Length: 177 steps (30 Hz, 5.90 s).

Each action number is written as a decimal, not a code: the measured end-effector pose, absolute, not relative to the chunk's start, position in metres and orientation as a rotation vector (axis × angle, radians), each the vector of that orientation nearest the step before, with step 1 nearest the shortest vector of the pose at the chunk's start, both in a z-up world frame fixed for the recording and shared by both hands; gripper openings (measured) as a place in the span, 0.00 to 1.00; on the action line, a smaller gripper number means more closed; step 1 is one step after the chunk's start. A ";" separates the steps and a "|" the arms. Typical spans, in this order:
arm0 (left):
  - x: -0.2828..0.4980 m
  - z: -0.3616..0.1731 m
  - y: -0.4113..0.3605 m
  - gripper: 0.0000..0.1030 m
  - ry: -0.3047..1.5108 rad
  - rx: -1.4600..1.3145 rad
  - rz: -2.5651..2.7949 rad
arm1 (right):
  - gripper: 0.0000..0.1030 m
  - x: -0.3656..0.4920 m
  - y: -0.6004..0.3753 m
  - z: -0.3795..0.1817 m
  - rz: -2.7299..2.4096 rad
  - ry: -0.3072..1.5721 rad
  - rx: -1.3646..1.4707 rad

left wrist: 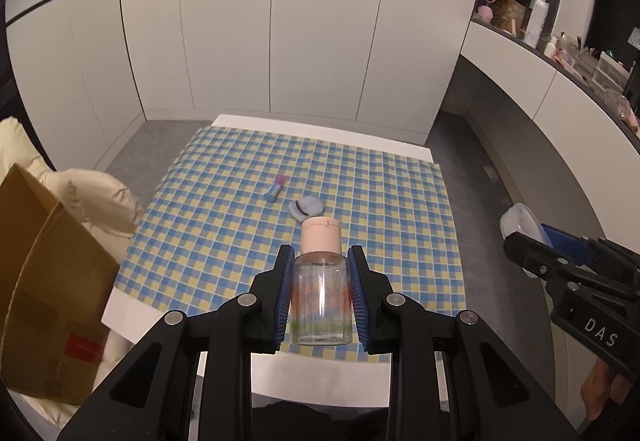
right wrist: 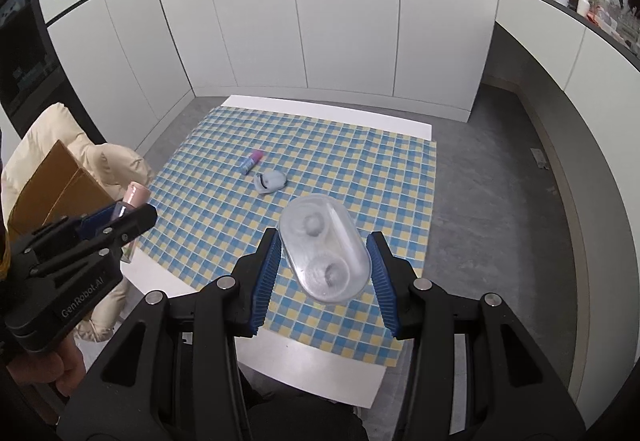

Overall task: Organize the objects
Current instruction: 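Lift the clear bottle with the left tool while the right tool lifts the clear case, then carry the clear bottle and clear case over the cardboard box with both tools, then open the left tool over the box while the right tool releases the clear case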

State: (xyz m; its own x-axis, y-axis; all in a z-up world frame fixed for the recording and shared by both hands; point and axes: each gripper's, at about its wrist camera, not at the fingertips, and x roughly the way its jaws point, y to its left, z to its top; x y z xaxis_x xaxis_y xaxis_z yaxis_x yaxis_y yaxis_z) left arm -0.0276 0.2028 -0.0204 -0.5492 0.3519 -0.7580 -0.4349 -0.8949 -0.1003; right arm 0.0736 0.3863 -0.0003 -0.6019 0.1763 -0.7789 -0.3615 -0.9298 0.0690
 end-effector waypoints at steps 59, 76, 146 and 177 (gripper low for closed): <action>-0.064 -0.022 0.071 0.25 0.018 -1.158 2.660 | 0.45 -0.021 0.281 -0.003 2.747 0.187 -1.228; -0.064 -0.022 0.031 0.25 -0.027 -1.181 2.720 | 0.45 -0.043 0.242 -0.004 2.807 0.135 -1.250; -0.077 -0.037 -0.120 0.26 -0.170 -1.318 2.922 | 0.45 -0.112 0.099 -0.009 3.008 -0.024 -1.352; -0.053 -0.036 -0.194 0.73 -0.228 -1.354 3.048 | 0.45 -0.127 -0.001 -0.010 3.144 -0.163 -1.398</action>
